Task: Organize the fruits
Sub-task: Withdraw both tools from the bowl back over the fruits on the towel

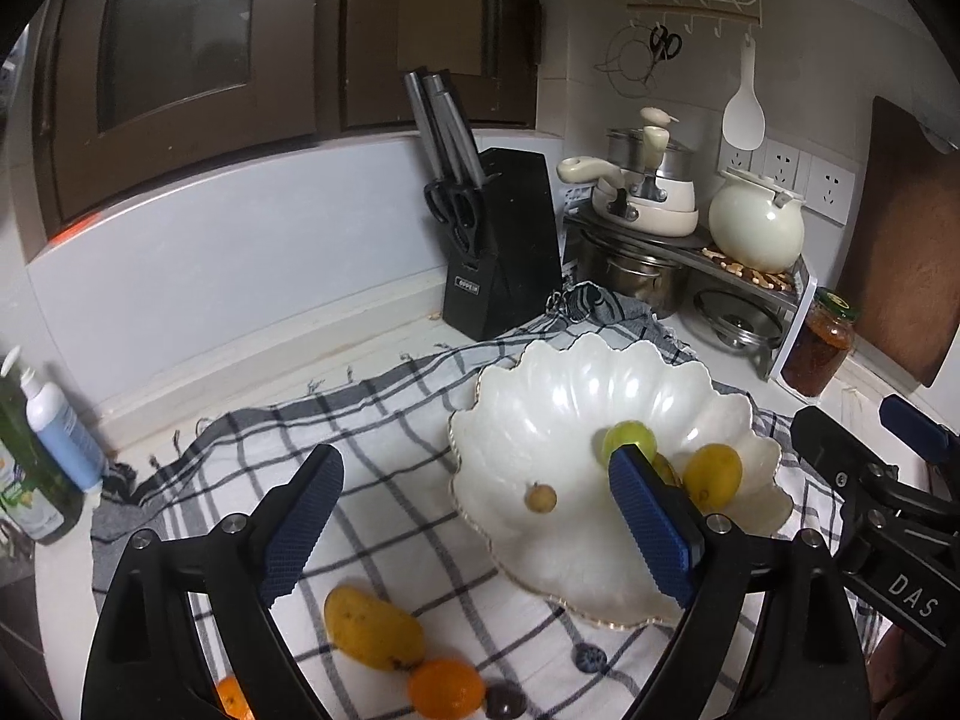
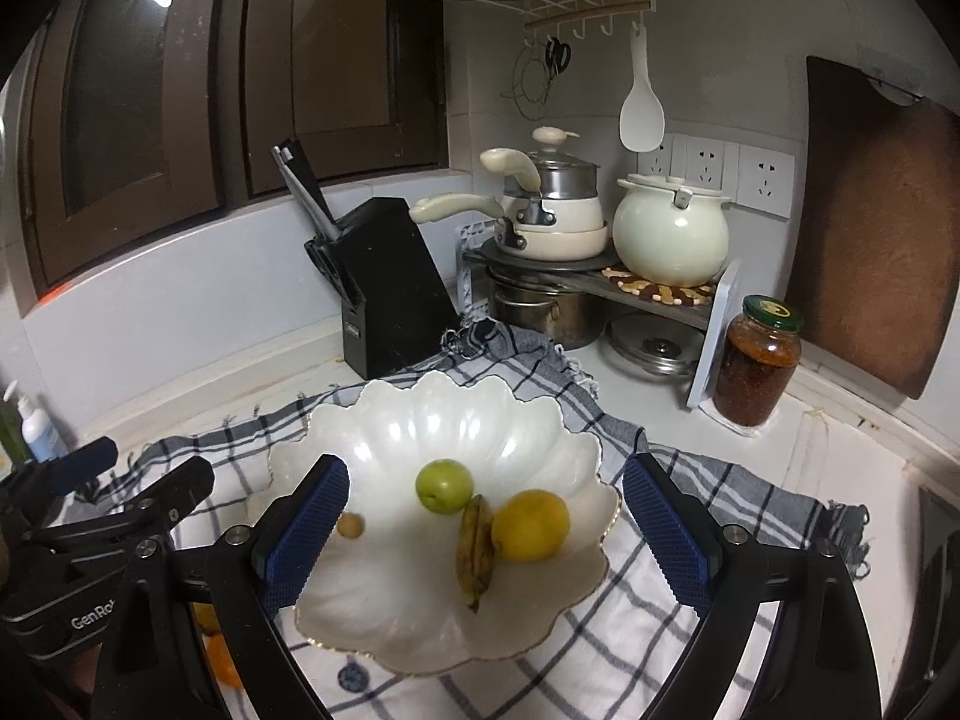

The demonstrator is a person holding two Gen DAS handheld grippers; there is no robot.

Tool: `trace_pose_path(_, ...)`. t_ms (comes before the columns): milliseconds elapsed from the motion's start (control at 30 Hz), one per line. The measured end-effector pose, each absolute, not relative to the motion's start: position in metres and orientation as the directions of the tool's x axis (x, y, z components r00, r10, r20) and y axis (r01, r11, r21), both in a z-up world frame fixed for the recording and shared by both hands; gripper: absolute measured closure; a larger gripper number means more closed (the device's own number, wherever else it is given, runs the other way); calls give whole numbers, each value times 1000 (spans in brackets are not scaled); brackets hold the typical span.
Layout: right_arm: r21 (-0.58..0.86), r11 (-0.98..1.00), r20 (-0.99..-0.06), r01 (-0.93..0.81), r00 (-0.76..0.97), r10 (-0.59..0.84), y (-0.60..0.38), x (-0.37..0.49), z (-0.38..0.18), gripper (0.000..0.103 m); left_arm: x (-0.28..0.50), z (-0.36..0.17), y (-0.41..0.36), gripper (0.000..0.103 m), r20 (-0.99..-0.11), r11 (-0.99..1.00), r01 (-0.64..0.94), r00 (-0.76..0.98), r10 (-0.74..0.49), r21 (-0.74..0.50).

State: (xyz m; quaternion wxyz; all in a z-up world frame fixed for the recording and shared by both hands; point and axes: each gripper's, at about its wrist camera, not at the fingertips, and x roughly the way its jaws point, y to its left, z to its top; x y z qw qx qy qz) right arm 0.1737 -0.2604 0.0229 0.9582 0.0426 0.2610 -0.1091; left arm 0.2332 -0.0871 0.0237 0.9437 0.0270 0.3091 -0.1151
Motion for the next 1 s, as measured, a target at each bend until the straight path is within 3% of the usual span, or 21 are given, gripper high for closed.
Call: trace_pose_path(1000,40,991,-564,129,821,-84,-196,110,-37,12,147,-16,-17,12,-594,994,109,801,-72,27)
